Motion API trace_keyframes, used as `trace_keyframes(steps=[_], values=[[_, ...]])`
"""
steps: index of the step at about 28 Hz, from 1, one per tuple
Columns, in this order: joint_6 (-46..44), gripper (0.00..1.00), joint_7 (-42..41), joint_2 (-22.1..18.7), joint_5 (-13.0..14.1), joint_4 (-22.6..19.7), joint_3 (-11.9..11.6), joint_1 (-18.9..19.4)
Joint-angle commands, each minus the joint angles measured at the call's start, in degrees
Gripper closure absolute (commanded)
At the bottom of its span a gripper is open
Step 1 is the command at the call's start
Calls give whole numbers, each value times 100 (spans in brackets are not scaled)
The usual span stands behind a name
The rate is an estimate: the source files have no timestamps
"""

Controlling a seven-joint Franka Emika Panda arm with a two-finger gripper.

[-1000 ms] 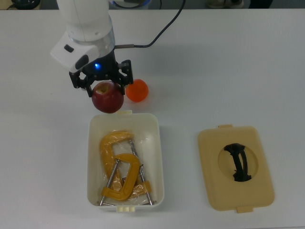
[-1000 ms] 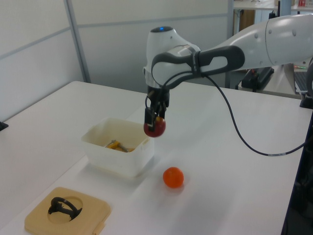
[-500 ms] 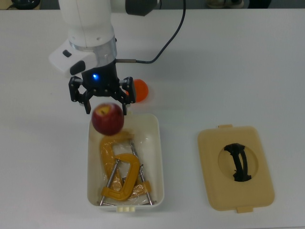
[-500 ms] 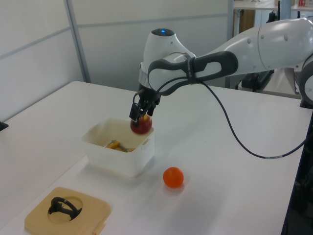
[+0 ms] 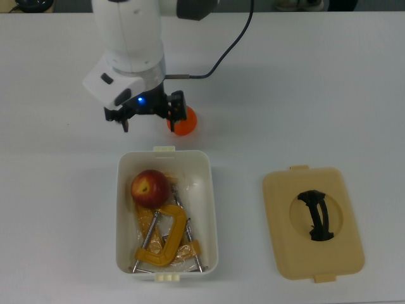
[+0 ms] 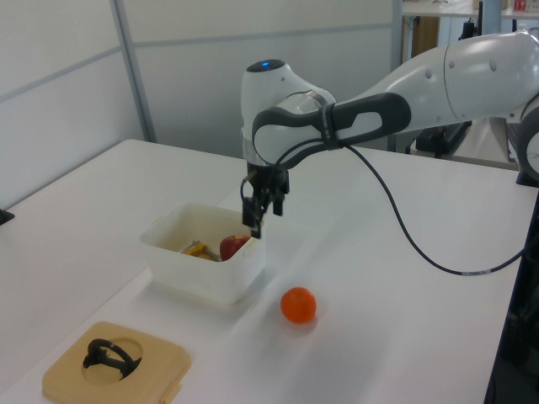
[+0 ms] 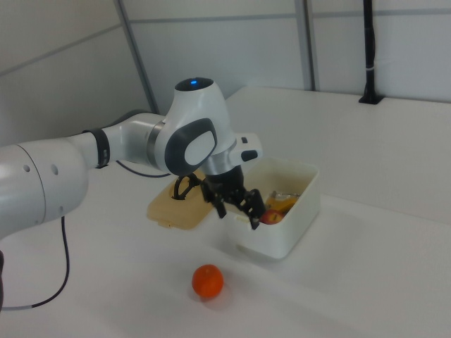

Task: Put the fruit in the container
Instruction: 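Lower the apple into the container and open the gripper, then move the gripper down onto the orange and grasp it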

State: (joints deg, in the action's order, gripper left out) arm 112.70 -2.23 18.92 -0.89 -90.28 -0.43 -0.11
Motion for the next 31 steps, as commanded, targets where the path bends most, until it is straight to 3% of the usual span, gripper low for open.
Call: trace_keyframes(steps=[1,5,16,31], values=[[-450,0,-207,-222,-367,-472,-45,300],[-459,0,-207,-222,-552,-762,-45,485],[-459,0,-190,-143,-754,-1131,-36,863],[-433,0,-181,314,-1255,-1246,-36,986]])
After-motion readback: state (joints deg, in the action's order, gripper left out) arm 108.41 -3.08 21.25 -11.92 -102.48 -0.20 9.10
